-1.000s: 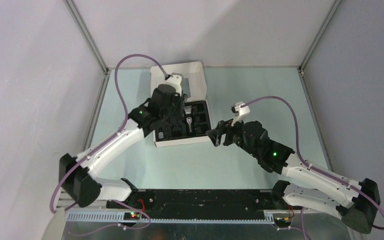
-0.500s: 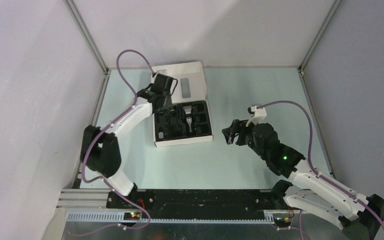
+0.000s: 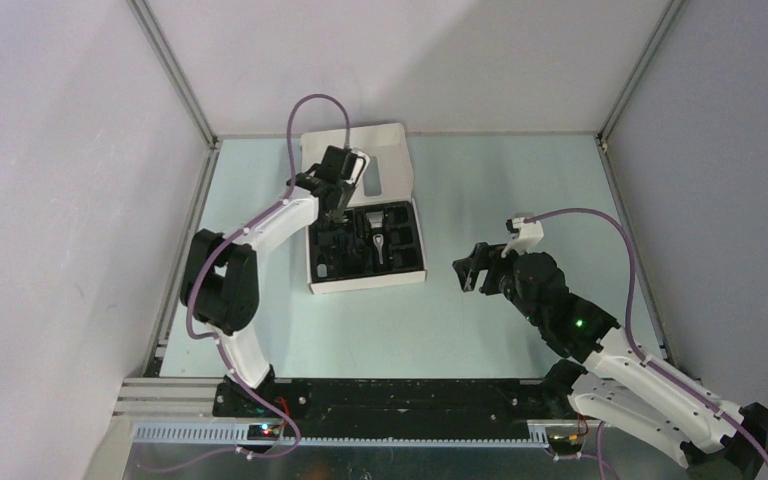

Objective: Sort the hair-cutting tools

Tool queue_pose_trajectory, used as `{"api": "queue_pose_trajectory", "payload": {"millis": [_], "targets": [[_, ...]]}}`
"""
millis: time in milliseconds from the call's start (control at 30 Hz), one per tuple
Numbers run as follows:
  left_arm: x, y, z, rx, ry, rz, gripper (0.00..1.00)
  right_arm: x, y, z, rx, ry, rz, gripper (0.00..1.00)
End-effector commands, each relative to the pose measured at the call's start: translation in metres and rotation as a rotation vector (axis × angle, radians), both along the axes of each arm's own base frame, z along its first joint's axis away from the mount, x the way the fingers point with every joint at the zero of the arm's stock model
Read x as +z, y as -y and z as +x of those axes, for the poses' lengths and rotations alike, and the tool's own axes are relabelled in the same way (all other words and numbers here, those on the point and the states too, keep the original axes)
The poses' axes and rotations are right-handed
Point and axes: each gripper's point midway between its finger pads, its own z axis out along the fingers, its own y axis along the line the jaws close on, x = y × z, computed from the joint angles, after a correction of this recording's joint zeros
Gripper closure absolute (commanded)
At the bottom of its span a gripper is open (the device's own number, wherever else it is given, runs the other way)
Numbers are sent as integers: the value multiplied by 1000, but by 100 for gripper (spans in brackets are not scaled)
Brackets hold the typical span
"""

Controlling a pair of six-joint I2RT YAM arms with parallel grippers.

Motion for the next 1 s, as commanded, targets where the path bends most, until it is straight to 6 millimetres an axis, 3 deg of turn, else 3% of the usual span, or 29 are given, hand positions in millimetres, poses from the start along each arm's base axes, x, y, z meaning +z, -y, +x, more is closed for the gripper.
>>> {"api": "queue_pose_trajectory", "payload": {"millis": [0,267,500,600,800,967], "targets": [[-10,9,4,-217,-19,73,100,2,7,0,-29,3,6,21],[-29,8,-2,-231,-108,103,96,-2,8,1,-37,-14,-2,21],[-30,7,-2,-210,-111,97,76,-2,7,2,-28,-14,1,21],[-17,6,1,-199,-73,95,62,-2,6,2,-25,-15,3,21],[22,11,2,-194,26,43,46,-5,3,2,-21,-30,11,20],[72,16,-3,-141,149,-49,37,-14,4,5,-60,-90,9,20]]}}
